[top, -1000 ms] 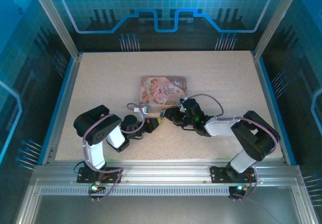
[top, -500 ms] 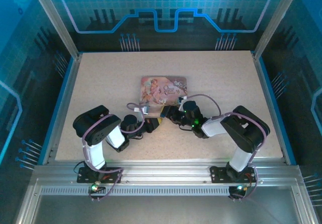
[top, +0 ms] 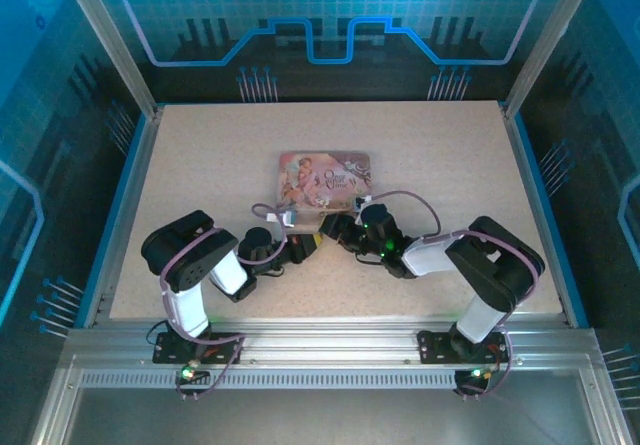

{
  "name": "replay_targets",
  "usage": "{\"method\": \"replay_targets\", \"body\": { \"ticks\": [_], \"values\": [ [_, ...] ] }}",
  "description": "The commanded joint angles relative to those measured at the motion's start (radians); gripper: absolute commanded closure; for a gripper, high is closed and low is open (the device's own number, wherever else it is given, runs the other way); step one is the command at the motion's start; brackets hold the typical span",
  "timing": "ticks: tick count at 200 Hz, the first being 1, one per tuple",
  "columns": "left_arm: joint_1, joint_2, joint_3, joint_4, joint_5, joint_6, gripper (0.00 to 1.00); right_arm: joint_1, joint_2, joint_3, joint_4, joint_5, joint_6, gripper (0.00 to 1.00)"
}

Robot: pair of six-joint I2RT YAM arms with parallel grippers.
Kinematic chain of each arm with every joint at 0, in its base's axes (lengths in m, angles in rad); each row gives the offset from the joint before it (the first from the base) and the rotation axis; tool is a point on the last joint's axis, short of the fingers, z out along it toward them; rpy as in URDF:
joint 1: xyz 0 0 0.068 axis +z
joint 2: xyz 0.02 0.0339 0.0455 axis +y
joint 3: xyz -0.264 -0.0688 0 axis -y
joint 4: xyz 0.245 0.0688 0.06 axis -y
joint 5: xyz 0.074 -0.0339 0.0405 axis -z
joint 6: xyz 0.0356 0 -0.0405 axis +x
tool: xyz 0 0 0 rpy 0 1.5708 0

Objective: Unlock the padlock with the key

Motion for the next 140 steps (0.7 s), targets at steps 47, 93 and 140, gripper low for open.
{"method": "replay_targets", "body": {
  "ticks": [47, 93, 140],
  "values": [
    [0.003, -0.022, 0.005, 0.017, 0.053, -0.025, 1.0, 0.027, 0.107, 0.0, -0.146, 0.011, 0.061, 0.49],
    [0.007, -0.031, 0.0, 0.017, 0.063, -0.032, 1.0, 0.029, 0.161, 0.03, -0.086, -0.023, 0.09, 0.49],
    [0.02, -0.054, -0.003, 0.017, 0.082, -0.046, 1.0, 0.03, 0.156, 0.022, -0.184, -0.011, 0.139, 0.47]
  ]
}}
